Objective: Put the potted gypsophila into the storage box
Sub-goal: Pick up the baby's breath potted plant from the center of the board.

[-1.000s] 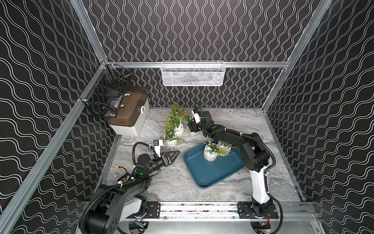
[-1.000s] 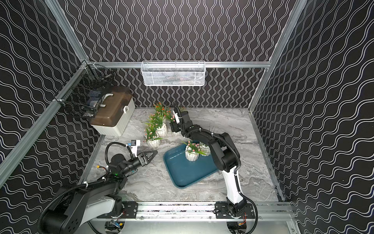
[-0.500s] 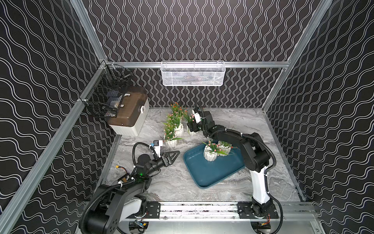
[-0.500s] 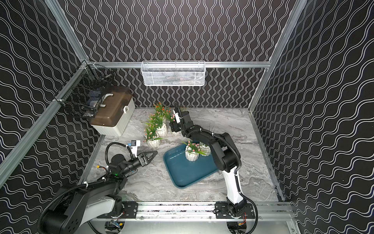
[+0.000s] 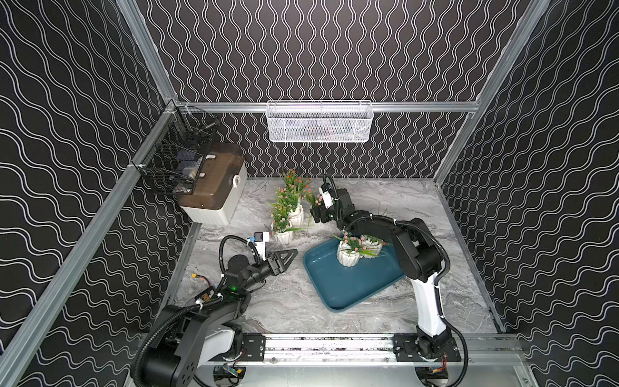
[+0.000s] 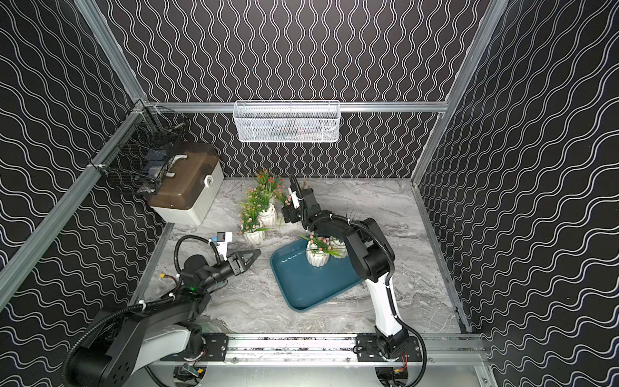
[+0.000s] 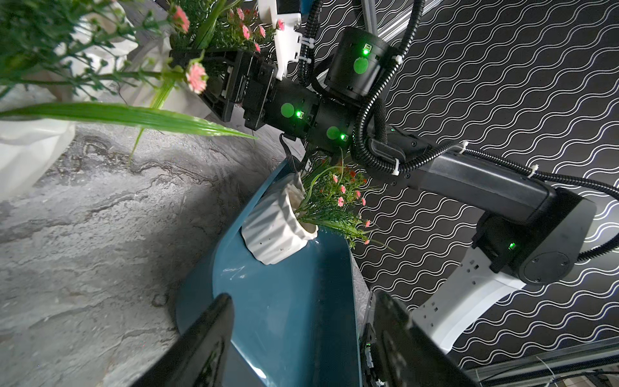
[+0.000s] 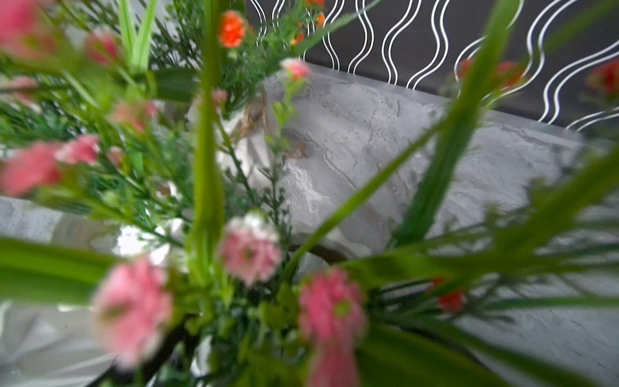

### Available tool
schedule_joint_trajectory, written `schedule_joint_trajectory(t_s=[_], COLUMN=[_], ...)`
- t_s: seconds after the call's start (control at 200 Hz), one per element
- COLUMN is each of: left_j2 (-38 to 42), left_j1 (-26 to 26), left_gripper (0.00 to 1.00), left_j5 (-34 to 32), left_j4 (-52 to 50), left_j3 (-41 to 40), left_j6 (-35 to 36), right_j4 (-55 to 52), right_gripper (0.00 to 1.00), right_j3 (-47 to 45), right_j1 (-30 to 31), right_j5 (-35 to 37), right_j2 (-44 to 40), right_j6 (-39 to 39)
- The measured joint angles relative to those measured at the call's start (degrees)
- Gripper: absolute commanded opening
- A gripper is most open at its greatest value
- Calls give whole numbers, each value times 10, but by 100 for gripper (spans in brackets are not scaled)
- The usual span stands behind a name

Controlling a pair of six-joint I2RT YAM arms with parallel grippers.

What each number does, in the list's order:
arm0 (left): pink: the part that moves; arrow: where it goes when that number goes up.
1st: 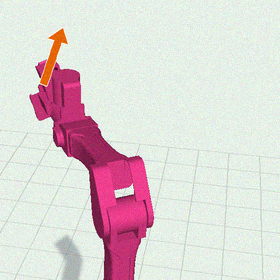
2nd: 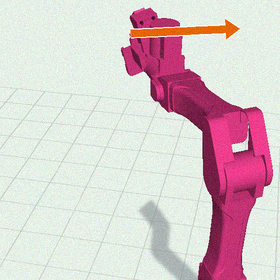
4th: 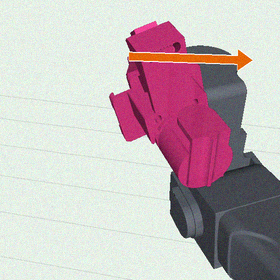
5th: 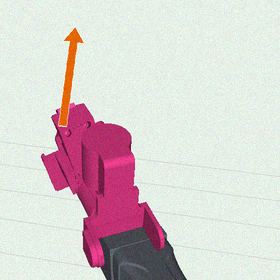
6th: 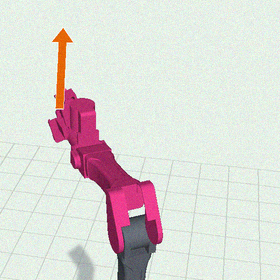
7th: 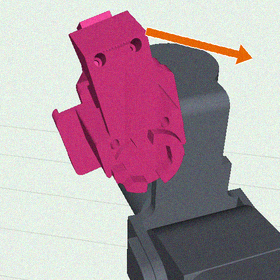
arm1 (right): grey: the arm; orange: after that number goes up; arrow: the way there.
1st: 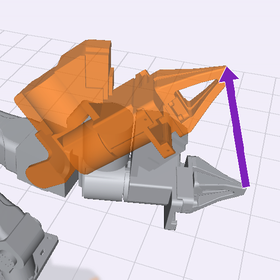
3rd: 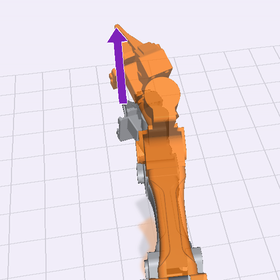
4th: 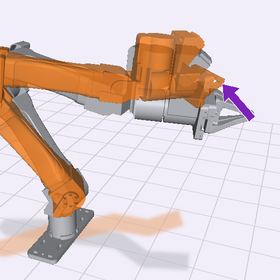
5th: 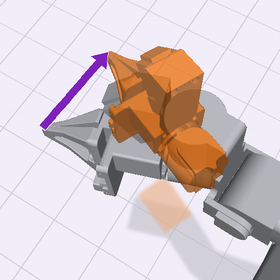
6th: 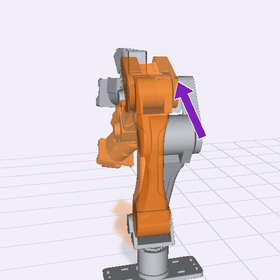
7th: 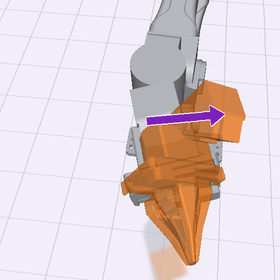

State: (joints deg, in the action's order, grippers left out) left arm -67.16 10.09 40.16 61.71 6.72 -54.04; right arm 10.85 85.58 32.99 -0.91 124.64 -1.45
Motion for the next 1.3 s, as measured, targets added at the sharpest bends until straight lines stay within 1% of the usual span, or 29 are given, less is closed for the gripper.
schedule_joint_trajectory(t_s=[0.11, 0.385, 0.601, 0.866, 1.301], left_j2=[0, 0, 1, 0, -18], left_j1=[0, 0, 0, 0, 0], left_gripper=[70, 70, 70, 70, 70], left_j5=[0, 0, 0, -2, -2], left_j4=[0, 0, -1, -2, 0], left_j3=[0, 0, 0, 0, 0], left_j6=[0, 0, 0, 1, 1], right_j4=[0, 4, 13, 20, 14], right_gripper=[96, 92, 84, 81, 79], right_j3=[-8, -12, -2, -5, -22], right_j1=[0, 0, 0, 0, 1], right_j5=[0, 6, 11, 9, -14], right_j2=[1, 2, 9, 4, -70], right_j6=[6, 23, 30, 36, 43])
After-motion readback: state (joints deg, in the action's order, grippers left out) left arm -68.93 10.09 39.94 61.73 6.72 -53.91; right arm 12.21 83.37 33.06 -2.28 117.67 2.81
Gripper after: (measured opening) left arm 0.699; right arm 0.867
